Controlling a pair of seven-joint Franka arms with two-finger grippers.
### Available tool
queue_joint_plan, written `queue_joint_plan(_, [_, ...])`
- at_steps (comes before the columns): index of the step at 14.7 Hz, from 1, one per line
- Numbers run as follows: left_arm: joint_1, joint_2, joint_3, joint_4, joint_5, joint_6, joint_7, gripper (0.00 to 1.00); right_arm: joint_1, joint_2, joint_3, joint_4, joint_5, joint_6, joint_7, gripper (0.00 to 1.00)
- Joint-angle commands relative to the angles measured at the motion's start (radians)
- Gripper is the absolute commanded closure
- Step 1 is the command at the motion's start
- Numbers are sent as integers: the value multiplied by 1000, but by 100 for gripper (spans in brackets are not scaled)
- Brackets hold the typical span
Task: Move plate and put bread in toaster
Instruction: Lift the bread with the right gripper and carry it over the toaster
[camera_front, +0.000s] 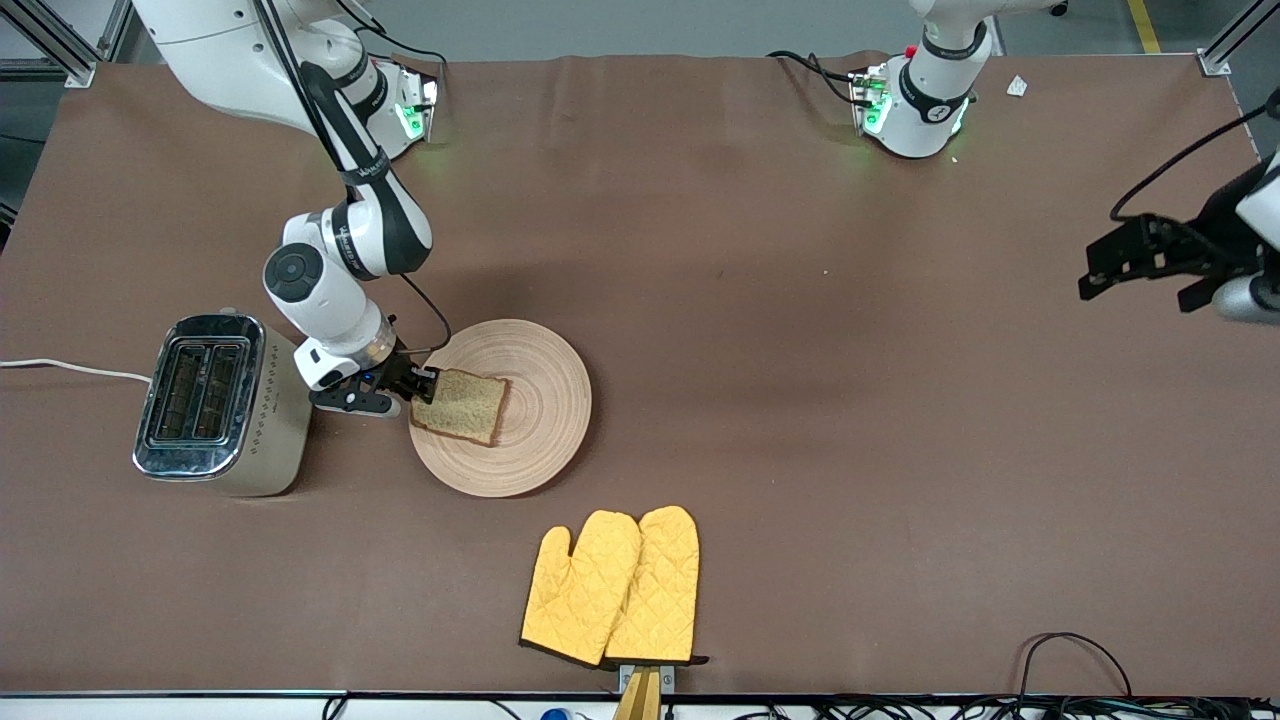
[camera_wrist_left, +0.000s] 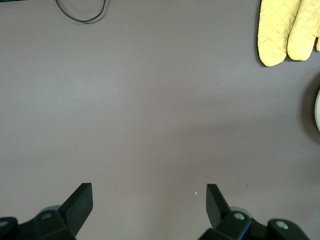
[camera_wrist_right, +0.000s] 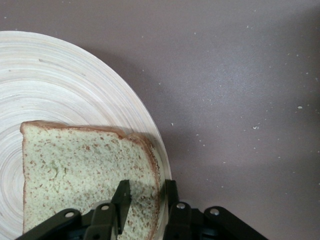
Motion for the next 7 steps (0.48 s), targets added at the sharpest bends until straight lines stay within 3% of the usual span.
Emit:
queue_joint_plan(1, [2, -49, 10, -77, 13, 7, -21, 0, 12, -11, -12, -23, -7, 16, 16, 81])
queue_joint_plan(4, [-67, -132, 84, -195, 10, 46, -22, 0, 10, -11, -10, -21, -7, 14, 16, 96])
queue_joint_plan(7, [-136, -259, 167, -385, 12, 158, -20, 0, 1, -11, -13, 25, -7, -33, 9, 99])
